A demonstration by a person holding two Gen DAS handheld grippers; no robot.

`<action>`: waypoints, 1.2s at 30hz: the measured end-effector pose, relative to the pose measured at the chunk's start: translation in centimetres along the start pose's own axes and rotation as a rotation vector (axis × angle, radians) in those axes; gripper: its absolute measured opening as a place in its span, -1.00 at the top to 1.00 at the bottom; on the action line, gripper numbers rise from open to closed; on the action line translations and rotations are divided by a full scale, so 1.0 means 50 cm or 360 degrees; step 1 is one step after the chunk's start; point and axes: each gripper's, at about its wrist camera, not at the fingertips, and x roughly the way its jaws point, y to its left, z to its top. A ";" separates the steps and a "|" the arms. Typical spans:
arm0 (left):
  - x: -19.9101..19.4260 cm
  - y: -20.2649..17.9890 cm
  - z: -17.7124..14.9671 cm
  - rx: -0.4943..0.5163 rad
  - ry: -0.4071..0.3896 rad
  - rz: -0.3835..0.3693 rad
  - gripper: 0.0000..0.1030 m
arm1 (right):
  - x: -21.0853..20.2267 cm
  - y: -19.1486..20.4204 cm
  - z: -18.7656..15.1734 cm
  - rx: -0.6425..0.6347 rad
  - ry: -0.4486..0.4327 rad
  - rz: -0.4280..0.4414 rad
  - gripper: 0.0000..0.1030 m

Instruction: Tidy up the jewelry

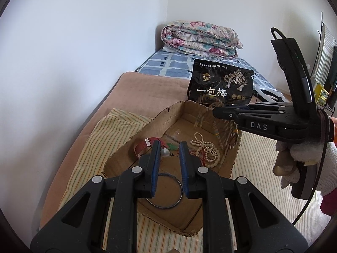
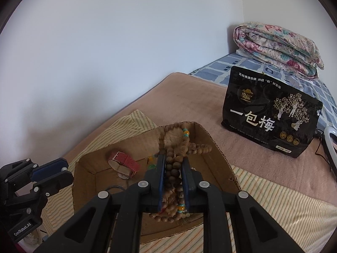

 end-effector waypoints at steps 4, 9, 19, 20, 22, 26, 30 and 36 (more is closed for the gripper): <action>0.003 0.004 0.001 -0.0016 0.0013 0.0024 0.34 | -0.007 -0.004 0.005 0.0029 -0.0036 -0.0034 -0.01; -0.005 0.006 0.003 -0.0024 -0.0007 0.0028 0.06 | -0.023 0.000 0.006 0.0019 -0.0070 -0.0090 -0.45; -0.024 -0.001 0.010 -0.0020 -0.0024 0.0022 0.05 | -0.053 -0.003 0.003 0.0021 -0.0089 -0.0109 -0.50; -0.027 -0.001 0.010 -0.0022 -0.0026 0.0018 0.06 | -0.058 -0.004 0.003 0.0022 -0.0093 -0.0109 -0.50; -0.035 -0.004 0.012 -0.0024 -0.0038 0.0016 0.06 | -0.071 -0.004 0.003 0.0024 -0.0105 -0.0114 -0.50; -0.055 -0.013 0.016 -0.0028 -0.0061 0.0006 0.05 | -0.104 -0.003 0.000 0.0021 -0.0134 -0.0127 -0.50; -0.076 -0.025 0.020 -0.0022 -0.0084 -0.0003 0.06 | -0.144 0.000 -0.003 0.0014 -0.0167 -0.0146 -0.52; -0.116 -0.046 0.023 -0.0008 -0.0132 -0.0002 0.05 | -0.209 0.001 -0.013 0.0005 -0.0218 -0.0172 -0.53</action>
